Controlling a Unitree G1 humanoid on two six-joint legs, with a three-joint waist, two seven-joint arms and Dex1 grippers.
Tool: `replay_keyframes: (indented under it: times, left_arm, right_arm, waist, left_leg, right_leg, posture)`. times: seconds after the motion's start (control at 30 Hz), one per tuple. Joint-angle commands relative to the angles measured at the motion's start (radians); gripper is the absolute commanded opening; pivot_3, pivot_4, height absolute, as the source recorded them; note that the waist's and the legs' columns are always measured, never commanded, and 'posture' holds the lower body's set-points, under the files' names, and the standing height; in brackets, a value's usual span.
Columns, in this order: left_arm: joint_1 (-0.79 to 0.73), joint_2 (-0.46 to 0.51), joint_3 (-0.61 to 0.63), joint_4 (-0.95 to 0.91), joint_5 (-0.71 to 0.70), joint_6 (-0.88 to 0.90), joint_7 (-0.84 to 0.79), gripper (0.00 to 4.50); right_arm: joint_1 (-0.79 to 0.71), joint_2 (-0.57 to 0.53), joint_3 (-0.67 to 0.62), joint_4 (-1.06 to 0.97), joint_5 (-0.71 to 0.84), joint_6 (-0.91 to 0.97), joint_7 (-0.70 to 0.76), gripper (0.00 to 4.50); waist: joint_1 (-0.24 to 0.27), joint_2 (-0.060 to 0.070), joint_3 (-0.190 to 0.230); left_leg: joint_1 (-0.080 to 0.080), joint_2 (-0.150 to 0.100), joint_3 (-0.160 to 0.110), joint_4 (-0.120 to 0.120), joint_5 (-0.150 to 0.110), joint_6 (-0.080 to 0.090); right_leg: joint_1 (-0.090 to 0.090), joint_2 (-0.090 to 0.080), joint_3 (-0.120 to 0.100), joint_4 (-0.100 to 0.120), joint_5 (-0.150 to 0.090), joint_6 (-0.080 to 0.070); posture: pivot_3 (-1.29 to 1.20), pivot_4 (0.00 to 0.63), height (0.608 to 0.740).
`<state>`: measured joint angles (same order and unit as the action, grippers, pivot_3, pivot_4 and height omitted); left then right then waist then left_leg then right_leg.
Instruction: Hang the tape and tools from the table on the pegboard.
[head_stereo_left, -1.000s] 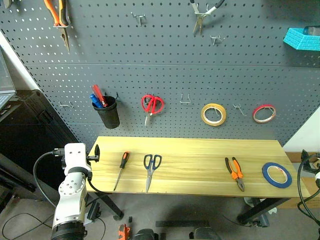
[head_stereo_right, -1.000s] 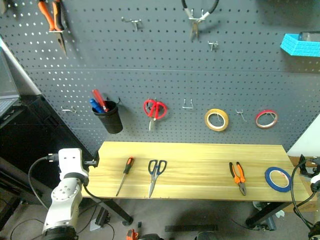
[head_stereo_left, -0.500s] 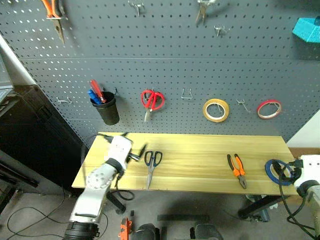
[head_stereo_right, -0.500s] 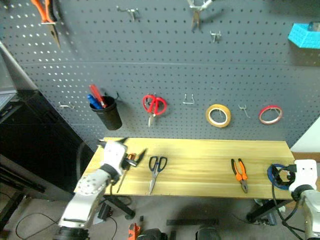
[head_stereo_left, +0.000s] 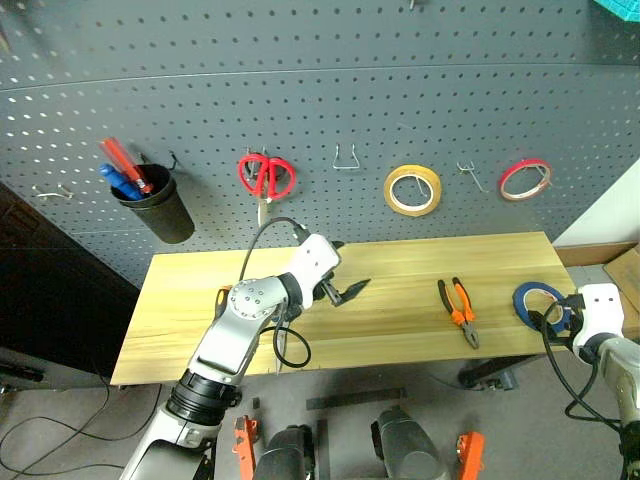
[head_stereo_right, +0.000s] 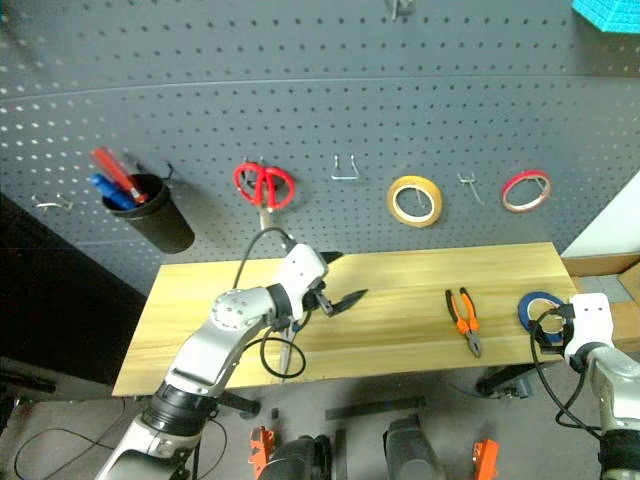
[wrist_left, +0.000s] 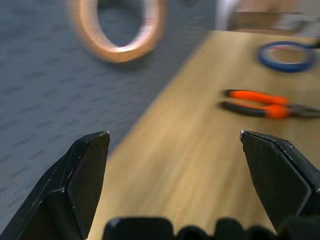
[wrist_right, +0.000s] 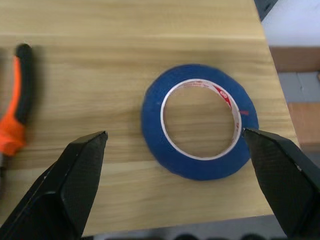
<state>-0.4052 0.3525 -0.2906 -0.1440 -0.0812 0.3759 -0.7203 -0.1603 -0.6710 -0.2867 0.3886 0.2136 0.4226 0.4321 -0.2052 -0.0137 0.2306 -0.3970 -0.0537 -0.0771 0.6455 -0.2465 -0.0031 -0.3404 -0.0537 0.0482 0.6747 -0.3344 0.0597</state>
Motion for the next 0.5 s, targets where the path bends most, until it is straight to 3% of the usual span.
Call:
replay_keyframes:
  times: [0.03,0.27,0.5]
  left_arm:
    - [-0.026,0.021,-0.05,-0.103,-0.051,0.059,-0.096,4.46]
    - [-0.045,0.067,-0.096,-0.203,-0.09,0.144,-0.187,4.46]
    - [-0.053,0.035,-0.078,-0.239,-0.119,0.146,-0.169,4.46]
  right_arm:
    - [-0.099,-0.03,0.046,0.132,-0.032,-0.03,0.07,4.5]
    - [-0.278,-0.043,0.132,0.386,-0.103,-0.113,0.155,4.5]
    - [-0.449,-0.064,0.145,0.667,-0.139,-0.099,0.159,4.5]
  waist:
    - [-0.004,-0.001,0.017]
    - [0.002,-0.002,0.062]
    - [0.011,-0.006,0.078]
  left_leg:
    - [-0.001,0.0,0.0,0.0,0.0,0.0]
    - [-0.003,0.0,0.001,0.001,0.0,0.0]
    - [-0.004,0.0,0.002,0.001,0.0,0.0]
  right_leg:
    - [-0.001,0.0,0.0,0.0,0.0,0.0]
    - [-0.002,0.0,0.0,0.0,0.0,0.0]
    - [-0.003,-0.001,0.0,-0.001,0.0,0.0]
  posture:
    - [-0.32,0.308,0.74]
    - [-0.28,0.333,0.74]
    - [-0.26,0.332,0.74]
